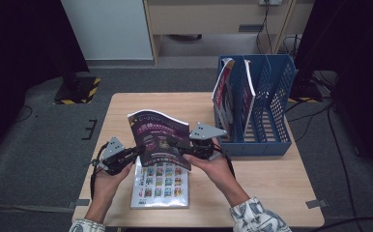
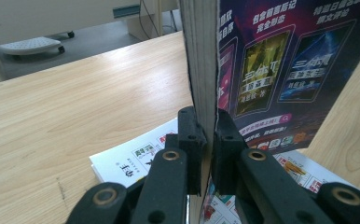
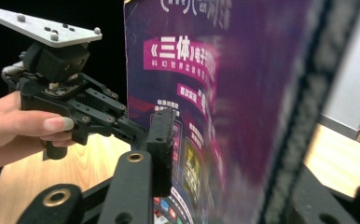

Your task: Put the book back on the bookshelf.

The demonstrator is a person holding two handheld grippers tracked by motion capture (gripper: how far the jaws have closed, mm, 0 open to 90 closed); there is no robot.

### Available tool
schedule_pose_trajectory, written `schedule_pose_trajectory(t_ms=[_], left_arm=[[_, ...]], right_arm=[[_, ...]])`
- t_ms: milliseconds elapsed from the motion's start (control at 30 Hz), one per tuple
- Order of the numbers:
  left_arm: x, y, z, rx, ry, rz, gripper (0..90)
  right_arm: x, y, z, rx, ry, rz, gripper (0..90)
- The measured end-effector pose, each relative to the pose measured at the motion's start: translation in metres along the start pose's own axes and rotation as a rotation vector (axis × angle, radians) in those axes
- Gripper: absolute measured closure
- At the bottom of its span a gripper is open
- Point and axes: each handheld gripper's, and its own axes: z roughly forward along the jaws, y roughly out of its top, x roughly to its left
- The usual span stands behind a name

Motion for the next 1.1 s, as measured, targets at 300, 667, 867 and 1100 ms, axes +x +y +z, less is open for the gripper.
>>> schedule_pose_trajectory(t_ms=[300, 667, 867, 1100], left_arm=[[-0.001, 0.0, -0.001, -0.004, -0.007, 0.001, 84.2], [0.002, -0.001, -0.002, -0.005, -0.024, 0.0, 84.2], [0.001, -0.002, -0.003, 0.01, -0.017, -0.019, 84.1], [0.003, -0.004, -0.003, 0.004, -0.016, -0.03, 82.8]], right_arm=[[-0.007, 0.018, 0.002, 0.01, 0.052, 0.014, 53.8], [-0.009, 0.038, 0.005, 0.028, 0.098, -0.017, 65.2], [-0.009, 0.044, 0.007, 0.032, 0.104, -0.025, 72.2], [-0.009, 0.045, 0.007, 0.013, 0.078, -0.033, 83.2]])
